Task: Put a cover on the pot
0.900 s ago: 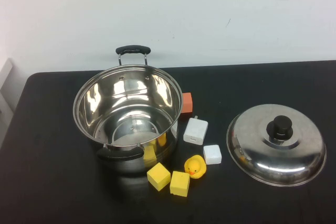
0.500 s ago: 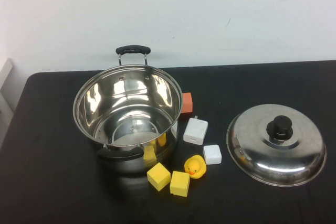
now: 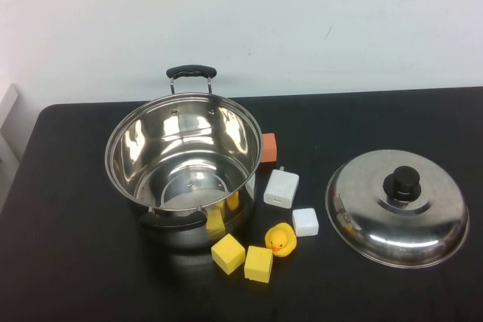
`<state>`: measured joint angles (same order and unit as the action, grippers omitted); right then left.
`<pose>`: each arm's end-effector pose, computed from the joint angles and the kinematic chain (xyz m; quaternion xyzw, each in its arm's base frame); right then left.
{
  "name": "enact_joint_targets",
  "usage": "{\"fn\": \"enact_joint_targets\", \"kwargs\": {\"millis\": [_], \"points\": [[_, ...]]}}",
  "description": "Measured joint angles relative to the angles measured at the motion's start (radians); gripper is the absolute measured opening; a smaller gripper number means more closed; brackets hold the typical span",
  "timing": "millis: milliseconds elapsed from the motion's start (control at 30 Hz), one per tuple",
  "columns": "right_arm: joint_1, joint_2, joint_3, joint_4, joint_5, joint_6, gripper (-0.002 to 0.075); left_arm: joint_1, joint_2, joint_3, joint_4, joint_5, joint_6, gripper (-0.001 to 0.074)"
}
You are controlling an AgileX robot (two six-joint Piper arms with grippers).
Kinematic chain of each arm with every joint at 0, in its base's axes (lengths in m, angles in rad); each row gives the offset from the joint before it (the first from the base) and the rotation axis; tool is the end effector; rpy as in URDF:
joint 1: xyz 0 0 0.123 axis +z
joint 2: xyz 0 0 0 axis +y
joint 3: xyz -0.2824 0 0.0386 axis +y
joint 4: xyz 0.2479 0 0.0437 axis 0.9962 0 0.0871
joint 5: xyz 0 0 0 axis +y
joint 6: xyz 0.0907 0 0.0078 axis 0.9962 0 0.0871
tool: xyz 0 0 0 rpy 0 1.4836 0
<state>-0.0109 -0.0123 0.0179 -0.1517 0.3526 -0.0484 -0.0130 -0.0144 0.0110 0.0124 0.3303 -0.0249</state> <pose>0.0529 -0.0053 0.1763 -0.0557 0.7930 -0.0817 0.6012 0.0532 -0.0003 0.1803 -0.0013 0.7866 -0.0065 0.6175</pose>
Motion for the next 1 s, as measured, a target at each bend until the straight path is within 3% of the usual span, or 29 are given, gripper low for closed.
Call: {"fn": "enact_joint_targets", "kwargs": {"millis": [400, 533, 733, 867, 1000], "points": [[0.0, 0.0, 0.0, 0.031, 0.0, 0.007, -0.0002, 0.0, 0.0, 0.0, 0.0, 0.0, 0.0, -0.0001], [0.0, 0.0, 0.0, 0.193, -0.008, 0.103, -0.0002, 0.0, 0.0, 0.0, 0.0, 0.0, 0.0, -0.0001], [0.0, 0.0, 0.006, 0.575, -0.008, 0.32, -0.0002, 0.0, 0.0, 0.0, 0.0, 0.0, 0.0, -0.0002], [0.0, 0.0, 0.007, 0.612, -0.008, 0.326, -0.0002, 0.0, 0.0, 0.0, 0.0, 0.0, 0.0, -0.0002], [0.0, 0.0, 0.007, 0.61, -0.006, 0.227, -0.0002, 0.0, 0.0, 0.0, 0.0, 0.0, 0.0, -0.0002]]}}
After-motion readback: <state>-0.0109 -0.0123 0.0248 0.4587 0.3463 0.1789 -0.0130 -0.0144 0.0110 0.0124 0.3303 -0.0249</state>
